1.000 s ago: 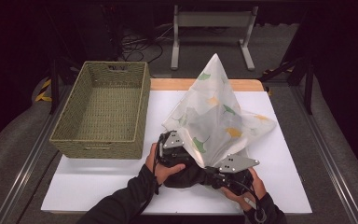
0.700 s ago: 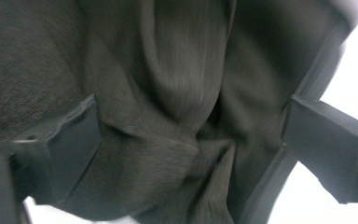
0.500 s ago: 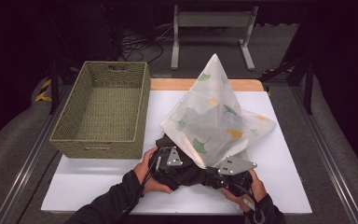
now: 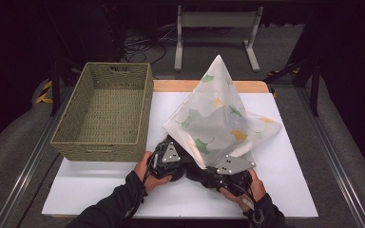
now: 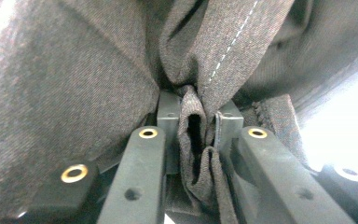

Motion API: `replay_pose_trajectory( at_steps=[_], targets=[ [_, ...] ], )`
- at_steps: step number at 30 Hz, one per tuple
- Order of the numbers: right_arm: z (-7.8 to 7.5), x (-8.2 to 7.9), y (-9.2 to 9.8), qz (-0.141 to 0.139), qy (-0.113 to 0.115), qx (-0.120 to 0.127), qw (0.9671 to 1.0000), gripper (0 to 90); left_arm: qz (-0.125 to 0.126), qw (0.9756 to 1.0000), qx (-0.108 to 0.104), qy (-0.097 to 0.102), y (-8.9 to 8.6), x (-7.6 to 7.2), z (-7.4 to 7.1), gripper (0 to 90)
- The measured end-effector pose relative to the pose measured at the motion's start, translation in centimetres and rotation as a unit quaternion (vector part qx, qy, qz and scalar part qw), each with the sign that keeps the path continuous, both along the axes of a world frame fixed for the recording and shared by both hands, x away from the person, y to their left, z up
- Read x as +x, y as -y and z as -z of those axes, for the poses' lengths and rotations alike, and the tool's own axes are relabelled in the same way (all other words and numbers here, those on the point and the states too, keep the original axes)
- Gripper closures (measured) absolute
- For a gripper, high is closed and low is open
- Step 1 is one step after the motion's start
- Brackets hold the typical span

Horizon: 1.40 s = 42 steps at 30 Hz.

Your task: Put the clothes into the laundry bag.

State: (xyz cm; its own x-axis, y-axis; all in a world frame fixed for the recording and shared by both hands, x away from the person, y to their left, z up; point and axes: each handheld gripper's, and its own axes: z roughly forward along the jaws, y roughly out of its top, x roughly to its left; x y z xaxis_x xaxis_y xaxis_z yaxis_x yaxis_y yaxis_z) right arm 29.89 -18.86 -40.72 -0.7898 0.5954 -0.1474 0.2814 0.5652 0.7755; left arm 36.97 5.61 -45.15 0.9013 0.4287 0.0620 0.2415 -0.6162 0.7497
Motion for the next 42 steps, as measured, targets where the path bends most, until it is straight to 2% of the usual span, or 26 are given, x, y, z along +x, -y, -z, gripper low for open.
replay_pose_trajectory(
  at_steps=[1, 3, 5, 6, 8, 9, 11, 13, 15, 17, 19, 23, 26, 28, 29, 30, 31, 32, 34, 35, 36, 37, 38, 39, 41, 42],
  targets=[
    [-0.3, 0.1, -0.1, -0.001, 0.001, 0.008, 1.0000, 89.4, 0.012, 0.9997, -0.020, -0.001, 0.0, -0.1, -0.2, 78.8],
    [-1.0, 0.1, -0.4, -0.004, 0.008, 0.025, 0.9997, 89.4, 0.021, 0.9988, -0.044, 0.007, 0.3, -0.5, -1.2, 79.0],
    [-2.0, 0.1, -0.6, -0.009, 0.015, 0.046, 0.9988, 89.4, 0.031, 0.9959, -0.085, 0.005, 0.8, -0.9, -2.6, 79.2],
    [-2.0, 0.1, -0.6, -0.009, 0.015, 0.046, 0.9988, 89.4, 0.031, 0.9959, -0.085, 0.005, 0.8, -0.9, -2.6, 79.2],
    [-3.9, -0.5, -0.7, -0.017, 0.028, 0.085, 0.9959, 89.5, 0.041, 0.9933, -0.107, 0.011, 1.7, -1.1, -3.5, 79.2],
    [-3.9, -0.5, -0.7, -0.017, 0.028, 0.085, 0.9959, 89.5, 0.041, 0.9926, -0.114, 0.009, 2.1, -1.0, -3.7, 79.2],
    [-4.7, -0.9, -0.6, -0.024, 0.032, 0.100, 0.9942, 89.5, 0.038, 0.9901, -0.135, 0.008, 3.1, -0.7, -3.8, 79.2],
    [-5.1, -1.2, -0.5, -0.032, 0.032, 0.104, 0.9935, 89.6, 0.029, 0.9882, -0.150, 0.004, 4.0, -0.3, -3.8, 79.2],
    [-5.1, -1.5, -0.3, -0.037, 0.027, 0.109, 0.9930, 89.6, 0.013, 0.9859, -0.166, 0.017, 4.8, 0.2, -3.8, 79.0],
    [-4.9, -1.6, 0.1, -0.038, 0.019, 0.109, 0.9931, 89.6, -0.007, 0.9851, -0.168, 0.036, 5.2, 0.8, -3.7, 79.0],
    [-4.6, -1.6, 0.5, -0.039, 0.010, 0.109, 0.9933, 89.6, -0.037, 0.9818, -0.185, 0.026, 5.4, 2.0, -3.2, 79.0],
    [-3.4, -1.8, 1.3, -0.031, -0.012, 0.087, 0.9956, 89.6, -0.078, 0.9796, -0.181, 0.039, 5.6, 3.3, -2.1, 79.0],
    [-2.2, -1.7, 1.9, -0.017, -0.023, 0.074, 0.9969, 89.6, -0.101, 0.9769, -0.187, 0.024, 5.2, 4.1, -1.5, 78.5],
    [-1.5, -1.5, 2.3, -0.003, -0.025, 0.060, 0.9979, 89.5, -0.095, 0.9774, -0.188, 0.010, 5.1, 4.2, -1.3, 76.5],
    [-1.3, -1.3, 2.4, -0.001, -0.028, 0.060, 0.9978, 89.5, -0.080, 0.9788, -0.188, 0.004, 4.9, 4.1, -1.4, 74.6],
    [-1.0, -1.2, 2.6, 0.004, -0.030, 0.056, 0.9980, 89.6, -0.067, 0.9809, -0.183, 0.000, 4.8, 3.9, -1.4, 68.7],
    [-0.8, -1.2, 2.7, 0.007, -0.028, 0.051, 0.9983, 89.5, -0.054, 0.9839, -0.170, 0.000, 4.5, 3.6, -1.6, 63.7],
    [-0.7, -1.1, 2.8, 0.011, -0.025, 0.047, 0.9985, 89.5, -0.034, 0.9881, -0.150, 0.006, 4.1, 3.1, -2.0, 55.8],
    [-0.8, -1.1, 3.2, 0.017, -0.021, 0.052, 0.9983, 89.5, -0.013, 0.9924, -0.122, 0.008, 3.2, 2.1, -2.7, 41.1],
    [-0.9, -1.1, 3.4, 0.021, -0.018, 0.054, 0.9982, 89.6, 0.001, 0.9948, -0.102, 0.005, 2.3, 1.4, -3.1, 31.7],
    [-1.1, -1.2, 3.5, 0.025, -0.012, 0.054, 0.9981, 89.6, 0.009, 0.9961, -0.088, 0.001, 1.7, 1.0, -3.3, 25.2],
    [-1.2, -1.2, 3.6, 0.026, -0.008, 0.054, 0.9982, 89.5, 0.006, 0.9977, -0.067, 0.011, 1.1, 0.6, -3.3, 20.9],
    [-1.4, -1.3, 3.7, 0.029, -0.005, 0.053, 0.9982, 89.5, 0.006, 0.9977, -0.067, 0.011, 1.1, 0.6, -3.3, 19.1],
    [-1.4, -1.3, 3.7, 0.029, -0.005, 0.053, 0.9982, 89.5, -0.001, 0.9983, -0.056, 0.016, 0.5, 0.2, -3.3, 19.1],
    [-1.6, -1.4, 3.8, 0.030, 0.000, 0.056, 0.9980, 89.5, -0.015, 0.9996, -0.023, 0.012, 0.0, 0.0, -2.7, 16.5],
    [-1.7, -1.5, 3.9, 0.031, -0.001, 0.058, 0.9979, 89.5, -0.026, 0.9996, 0.001, 0.014, 0.1, 0.1, -2.2, 15.9]
  ],
)
